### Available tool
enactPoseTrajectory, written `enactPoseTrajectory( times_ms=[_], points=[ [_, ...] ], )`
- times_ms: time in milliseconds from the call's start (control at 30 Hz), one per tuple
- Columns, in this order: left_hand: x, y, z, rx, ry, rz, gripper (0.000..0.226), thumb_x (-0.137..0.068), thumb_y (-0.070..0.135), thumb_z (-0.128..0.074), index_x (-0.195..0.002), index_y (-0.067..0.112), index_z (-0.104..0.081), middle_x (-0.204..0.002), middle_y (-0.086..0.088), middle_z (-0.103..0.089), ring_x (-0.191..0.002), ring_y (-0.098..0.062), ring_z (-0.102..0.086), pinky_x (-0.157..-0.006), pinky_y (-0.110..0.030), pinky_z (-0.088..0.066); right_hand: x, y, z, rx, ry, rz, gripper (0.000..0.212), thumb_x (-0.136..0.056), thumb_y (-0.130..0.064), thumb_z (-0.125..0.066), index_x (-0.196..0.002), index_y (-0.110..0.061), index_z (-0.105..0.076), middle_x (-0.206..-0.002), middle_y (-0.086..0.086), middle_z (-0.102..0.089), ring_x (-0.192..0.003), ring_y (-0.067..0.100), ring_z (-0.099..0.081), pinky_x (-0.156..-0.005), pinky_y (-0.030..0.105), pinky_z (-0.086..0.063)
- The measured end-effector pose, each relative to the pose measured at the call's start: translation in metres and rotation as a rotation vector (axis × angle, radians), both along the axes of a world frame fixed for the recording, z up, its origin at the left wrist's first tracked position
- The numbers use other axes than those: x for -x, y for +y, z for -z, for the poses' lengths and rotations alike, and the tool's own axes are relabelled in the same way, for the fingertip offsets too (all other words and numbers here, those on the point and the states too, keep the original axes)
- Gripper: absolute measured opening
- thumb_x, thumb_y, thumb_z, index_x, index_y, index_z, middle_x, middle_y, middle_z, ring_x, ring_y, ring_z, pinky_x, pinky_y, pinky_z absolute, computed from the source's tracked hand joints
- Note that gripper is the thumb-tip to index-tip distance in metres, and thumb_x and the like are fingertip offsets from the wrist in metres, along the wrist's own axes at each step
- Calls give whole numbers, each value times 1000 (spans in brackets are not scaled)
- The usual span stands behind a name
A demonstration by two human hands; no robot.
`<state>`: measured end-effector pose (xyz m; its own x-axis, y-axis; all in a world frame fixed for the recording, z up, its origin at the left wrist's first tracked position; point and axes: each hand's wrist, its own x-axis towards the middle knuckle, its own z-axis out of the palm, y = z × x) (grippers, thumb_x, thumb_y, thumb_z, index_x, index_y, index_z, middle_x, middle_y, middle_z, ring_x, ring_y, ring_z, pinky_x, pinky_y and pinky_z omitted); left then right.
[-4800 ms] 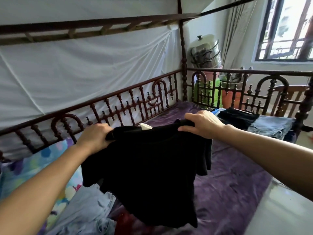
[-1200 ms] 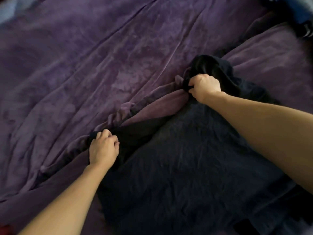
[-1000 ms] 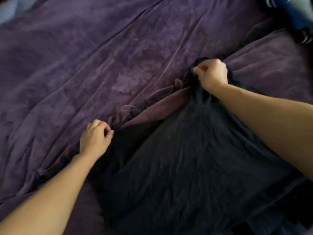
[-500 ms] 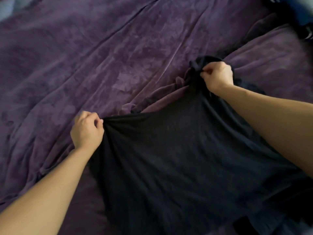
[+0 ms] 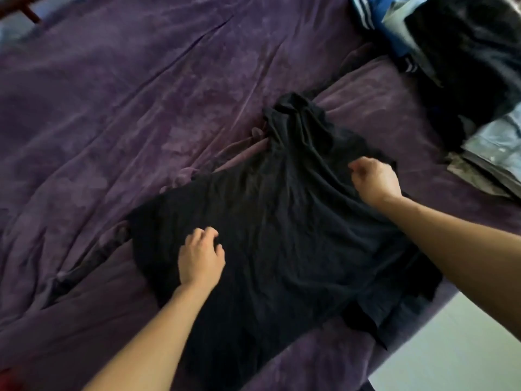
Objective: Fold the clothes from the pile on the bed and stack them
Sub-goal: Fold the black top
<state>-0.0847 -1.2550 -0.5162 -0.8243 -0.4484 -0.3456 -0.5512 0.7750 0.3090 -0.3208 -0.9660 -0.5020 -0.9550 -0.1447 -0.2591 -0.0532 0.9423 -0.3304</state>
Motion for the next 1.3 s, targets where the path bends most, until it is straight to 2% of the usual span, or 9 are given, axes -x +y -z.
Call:
enactPoseTrajectory(
  times_ms=[267,433,500,667,767,900,1067,1200,1300],
  points=[
    [-87,144,-4,-156,-266,317,18,-93,33,-50,-109,27,-55,-114,7,-55,-110,-15,-51,-91,-30,-38,-136,129,-14,-324,-336,-192,19,-78,-25,-58,-94,-30,-67,-103,-2,-70,-100,26,-64,-78,32,-52],
    [-126,198,10,-132,-393,374,30,-92,36,-52,-121,27,-48,-125,3,-49,-117,-17,-46,-97,-32,-40,-198,171,13,-600,-619,-601,71,-78,-37,-64,-143,-38,-35,-154,-3,-26,-144,24,-20,-105,40,-34],
    [-133,206,19,-52,-424,367,39,-92,34,-53,-129,27,-42,-130,1,-44,-121,-19,-43,-97,-33,-40,-206,185,21,-614,-561,-646,64,-86,-37,-55,-146,-39,-31,-160,-4,-13,-148,23,-9,-108,41,-26],
    [-134,226,34,95,-471,271,45,-92,34,-53,-133,25,-38,-132,-2,-41,-121,-20,-43,-94,-32,-41,-195,222,26,-300,-357,-641,63,-79,-50,-14,-110,-35,-67,-120,-14,-63,-120,12,-54,-90,31,-36],
    [-129,246,30,137,-469,201,42,-91,34,-54,-130,25,-41,-128,-1,-43,-118,-19,-45,-91,-30,-42,-193,245,20,-227,-339,-718,52,-83,-54,-25,-93,-25,-67,-95,-4,-70,-93,24,-64,-79,32,-45],
    [-128,268,27,138,-441,128,43,-90,34,-57,-130,26,-41,-127,0,-44,-116,-19,-45,-89,-29,-42,-176,252,3,-237,-436,-769,27,-90,-43,-48,-105,-26,-63,-105,-3,-67,-99,24,-61,-79,33,-49],
    [-135,273,29,227,-418,72,45,-89,34,-59,-130,27,-41,-129,-1,-43,-117,-20,-44,-89,-31,-41,-150,252,7,-412,-361,-988,64,-86,-47,-53,-146,-39,-32,-157,-5,-24,-146,20,-19,-110,38,-27],
    [-140,258,45,261,-391,27,46,-87,34,-62,-128,24,-45,-128,-3,-45,-117,-22,-45,-89,-34,-41,-141,257,30,-346,-264,-1017,54,-88,-56,-21,-116,-37,-63,-132,-15,-55,-126,12,-48,-98,34,-34],
    [-142,253,55,258,-374,14,44,-85,34,-64,-125,25,-47,-124,-3,-47,-114,-22,-46,-88,-35,-42,-147,254,33,-66,-110,-946,48,-93,-49,-27,-102,-26,-68,-102,-12,-69,-91,17,-67,-80,33,-49]
  ],
)
